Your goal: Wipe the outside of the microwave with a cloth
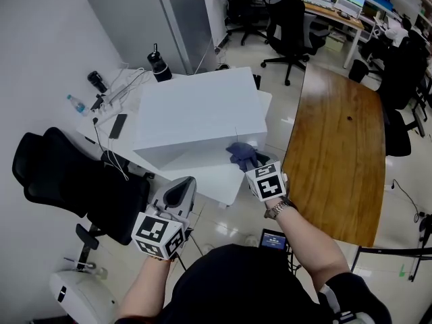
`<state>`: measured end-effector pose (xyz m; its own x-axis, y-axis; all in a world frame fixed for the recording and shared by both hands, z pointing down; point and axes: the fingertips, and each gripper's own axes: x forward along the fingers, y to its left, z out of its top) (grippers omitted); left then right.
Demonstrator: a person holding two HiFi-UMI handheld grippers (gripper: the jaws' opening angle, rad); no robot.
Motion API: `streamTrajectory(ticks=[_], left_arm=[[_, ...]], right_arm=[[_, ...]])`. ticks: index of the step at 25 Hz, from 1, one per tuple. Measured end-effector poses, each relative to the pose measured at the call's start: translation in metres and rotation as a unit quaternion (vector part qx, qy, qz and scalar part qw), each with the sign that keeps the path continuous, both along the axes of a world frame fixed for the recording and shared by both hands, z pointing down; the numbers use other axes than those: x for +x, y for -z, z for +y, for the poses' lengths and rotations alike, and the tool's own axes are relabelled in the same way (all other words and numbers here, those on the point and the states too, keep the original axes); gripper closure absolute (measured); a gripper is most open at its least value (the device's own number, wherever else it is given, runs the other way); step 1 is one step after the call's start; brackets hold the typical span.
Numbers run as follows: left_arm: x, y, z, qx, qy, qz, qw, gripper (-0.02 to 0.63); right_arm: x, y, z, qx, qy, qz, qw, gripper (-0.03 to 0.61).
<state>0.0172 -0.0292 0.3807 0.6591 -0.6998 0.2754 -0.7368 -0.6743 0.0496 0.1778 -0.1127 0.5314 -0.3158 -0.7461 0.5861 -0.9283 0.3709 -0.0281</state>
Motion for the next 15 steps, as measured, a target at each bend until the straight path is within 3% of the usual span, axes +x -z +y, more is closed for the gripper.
streamTrajectory(ticks=[15], left_arm=[[0.028,0.000,0.012,0.005,0.003,-0.002,1.0000,0.609]], right_arm=[[0.050,-0.001,0.003,0.004,-0.025,0.006,1.000,0.505]])
